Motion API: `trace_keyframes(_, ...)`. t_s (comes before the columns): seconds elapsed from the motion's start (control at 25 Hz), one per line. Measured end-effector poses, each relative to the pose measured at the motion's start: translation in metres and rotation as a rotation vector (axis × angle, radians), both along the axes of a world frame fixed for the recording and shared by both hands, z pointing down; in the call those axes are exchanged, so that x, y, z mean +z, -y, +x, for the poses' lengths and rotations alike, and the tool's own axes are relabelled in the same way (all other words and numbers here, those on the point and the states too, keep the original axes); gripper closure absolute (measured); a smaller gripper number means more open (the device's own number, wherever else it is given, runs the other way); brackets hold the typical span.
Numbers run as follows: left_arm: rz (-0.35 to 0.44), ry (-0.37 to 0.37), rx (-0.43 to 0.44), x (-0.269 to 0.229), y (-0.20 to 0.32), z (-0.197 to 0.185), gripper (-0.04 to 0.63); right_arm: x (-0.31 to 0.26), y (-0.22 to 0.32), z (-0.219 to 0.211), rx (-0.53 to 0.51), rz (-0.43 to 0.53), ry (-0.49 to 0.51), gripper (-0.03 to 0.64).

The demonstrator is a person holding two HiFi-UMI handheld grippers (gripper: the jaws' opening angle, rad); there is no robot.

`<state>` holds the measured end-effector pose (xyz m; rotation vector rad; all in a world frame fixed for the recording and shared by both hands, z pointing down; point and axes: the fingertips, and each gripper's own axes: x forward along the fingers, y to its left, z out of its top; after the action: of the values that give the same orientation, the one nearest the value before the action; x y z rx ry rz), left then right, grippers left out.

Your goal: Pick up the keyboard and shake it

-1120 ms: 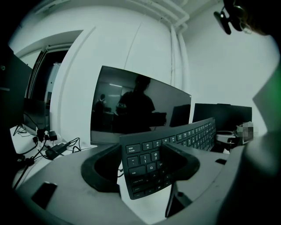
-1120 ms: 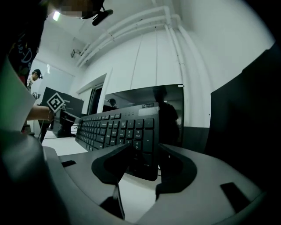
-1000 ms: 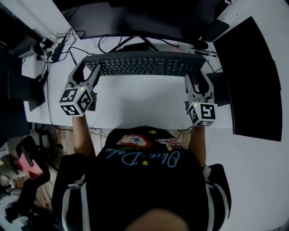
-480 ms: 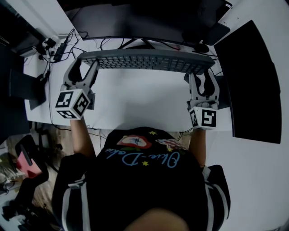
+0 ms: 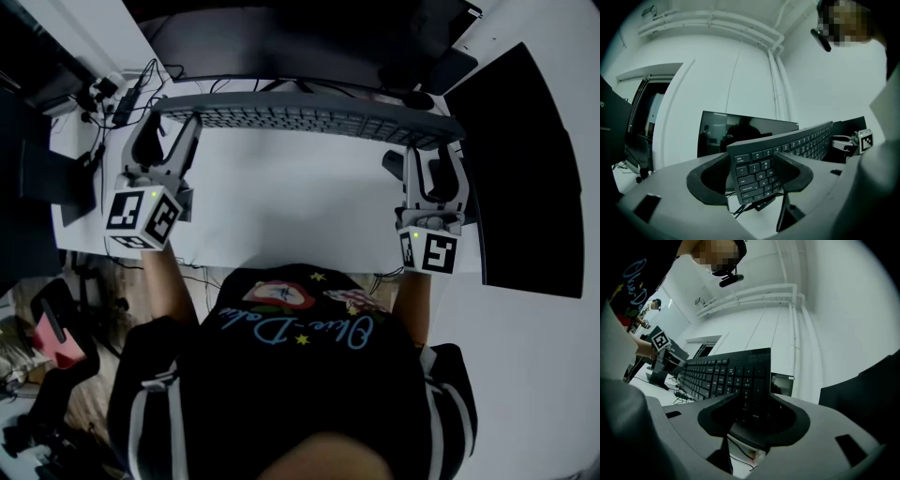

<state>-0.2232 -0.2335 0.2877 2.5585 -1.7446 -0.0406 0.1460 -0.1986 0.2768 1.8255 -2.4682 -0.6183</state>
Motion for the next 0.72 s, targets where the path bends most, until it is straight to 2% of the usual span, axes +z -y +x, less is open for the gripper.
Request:
trace_keyframes(0.36, 0.081, 0.004, 0.005, -0.029, -0.004, 0.001, 0.328, -0.027, -0.009, 0.000, 0.011, 0.076, -0.018, 0.434)
trace_keyframes(0.72, 0.102, 0.007, 0.003, -0.036, -0.010, -0.002, 0.327, -0.033, -0.017, -0.002, 0.015, 0.095, -0.022, 0.433)
